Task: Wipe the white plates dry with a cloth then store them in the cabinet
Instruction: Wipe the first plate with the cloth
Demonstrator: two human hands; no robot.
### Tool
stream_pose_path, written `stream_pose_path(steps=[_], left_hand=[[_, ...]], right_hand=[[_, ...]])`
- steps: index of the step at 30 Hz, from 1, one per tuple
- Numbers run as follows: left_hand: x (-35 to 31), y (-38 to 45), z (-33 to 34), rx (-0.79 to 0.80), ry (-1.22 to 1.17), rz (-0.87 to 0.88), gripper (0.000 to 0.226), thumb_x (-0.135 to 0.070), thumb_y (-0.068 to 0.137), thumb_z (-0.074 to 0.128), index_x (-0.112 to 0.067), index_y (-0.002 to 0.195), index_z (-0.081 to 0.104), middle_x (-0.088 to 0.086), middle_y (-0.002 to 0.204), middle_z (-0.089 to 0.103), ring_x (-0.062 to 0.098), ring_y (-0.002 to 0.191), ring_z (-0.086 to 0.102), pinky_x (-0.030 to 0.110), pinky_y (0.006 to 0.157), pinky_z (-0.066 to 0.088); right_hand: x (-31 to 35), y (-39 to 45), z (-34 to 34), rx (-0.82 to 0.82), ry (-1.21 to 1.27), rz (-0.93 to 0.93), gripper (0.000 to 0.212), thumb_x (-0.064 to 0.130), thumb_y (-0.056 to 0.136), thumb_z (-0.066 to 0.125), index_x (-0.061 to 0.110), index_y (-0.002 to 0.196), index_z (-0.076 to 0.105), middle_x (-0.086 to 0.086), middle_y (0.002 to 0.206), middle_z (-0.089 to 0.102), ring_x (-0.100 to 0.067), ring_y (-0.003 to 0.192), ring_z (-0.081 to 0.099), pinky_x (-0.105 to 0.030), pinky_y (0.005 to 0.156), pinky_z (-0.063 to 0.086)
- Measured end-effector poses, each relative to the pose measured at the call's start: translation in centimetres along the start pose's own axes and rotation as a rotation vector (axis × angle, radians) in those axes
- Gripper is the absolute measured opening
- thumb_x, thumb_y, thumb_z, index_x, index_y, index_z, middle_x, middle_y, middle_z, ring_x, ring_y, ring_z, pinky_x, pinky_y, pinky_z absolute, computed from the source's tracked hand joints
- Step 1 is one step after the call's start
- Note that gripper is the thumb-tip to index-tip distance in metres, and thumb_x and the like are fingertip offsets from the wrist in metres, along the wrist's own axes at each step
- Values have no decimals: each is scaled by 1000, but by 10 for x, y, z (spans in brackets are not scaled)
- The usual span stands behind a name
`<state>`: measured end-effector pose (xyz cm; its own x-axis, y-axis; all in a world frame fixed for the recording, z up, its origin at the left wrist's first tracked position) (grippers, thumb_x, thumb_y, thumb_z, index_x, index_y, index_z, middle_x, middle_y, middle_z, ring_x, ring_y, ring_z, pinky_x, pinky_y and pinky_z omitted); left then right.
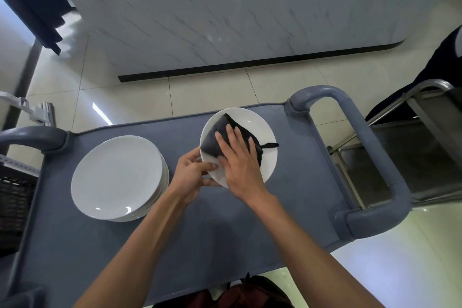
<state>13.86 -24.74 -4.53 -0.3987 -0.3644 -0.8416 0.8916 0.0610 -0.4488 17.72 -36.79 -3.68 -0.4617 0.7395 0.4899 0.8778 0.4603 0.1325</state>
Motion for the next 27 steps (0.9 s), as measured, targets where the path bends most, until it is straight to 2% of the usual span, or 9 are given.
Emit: stream_pose_path(steps=[5, 9, 13, 19, 27], left_hand=[[-3, -1, -1, 26, 22, -3, 40, 17, 86, 54, -2, 120, 65, 25, 110, 70, 45, 96, 70, 55, 71, 61], [-5, -5, 2, 50, 29, 5, 40, 17, 85, 55, -3, 117, 66, 21, 103, 72, 40, 90, 71, 48, 67, 59], [-7, -6, -1, 39, 26, 17, 46, 17, 85, 54, -7, 123, 67, 23, 109, 72, 41, 94, 72, 48, 66, 59], [-3, -7, -6, -19, 4, 6, 47, 19, 83, 55, -7, 119, 70, 19, 106, 73, 42, 90, 71, 48, 62, 61], [-2, -7, -11, -95, -24, 33, 50, 17, 81, 55, -9, 120, 71, 15, 105, 70, 34, 83, 67, 44, 59, 60]], right_hand=[[11, 16, -7, 27, -42, -74, 58, 35, 102, 20, 28, 160, 16, 2, 168, 1, -16, 154, -4, -46, 124, -2], [22, 32, -9, 8, -66, -129, 55, 27, 107, 33, 29, 159, 16, 2, 168, 0, -18, 154, -5, -48, 124, 1], [19, 46, -12, -14, -82, -139, 54, 26, 108, 35, 28, 159, 18, 0, 168, 3, -20, 154, -4, -49, 124, 4], [-8, 56, -20, -51, -88, -15, 54, 28, 108, 32, 29, 159, 16, 2, 168, 4, -16, 154, -6, -49, 124, 2], [-43, 51, -33, -90, -170, 145, 57, 28, 107, 32, 28, 160, 9, -2, 168, 3, -21, 154, -2, -50, 123, 2]])
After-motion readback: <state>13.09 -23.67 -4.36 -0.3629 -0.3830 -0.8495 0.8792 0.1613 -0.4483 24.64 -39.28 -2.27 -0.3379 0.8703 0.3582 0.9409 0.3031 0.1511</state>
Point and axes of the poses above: each hand's wrist, its own y-axis towards the middle knuckle, its own z-axis out of the palm, x = y × z, the point moved 6 cm from there along y, towards the middle knuckle
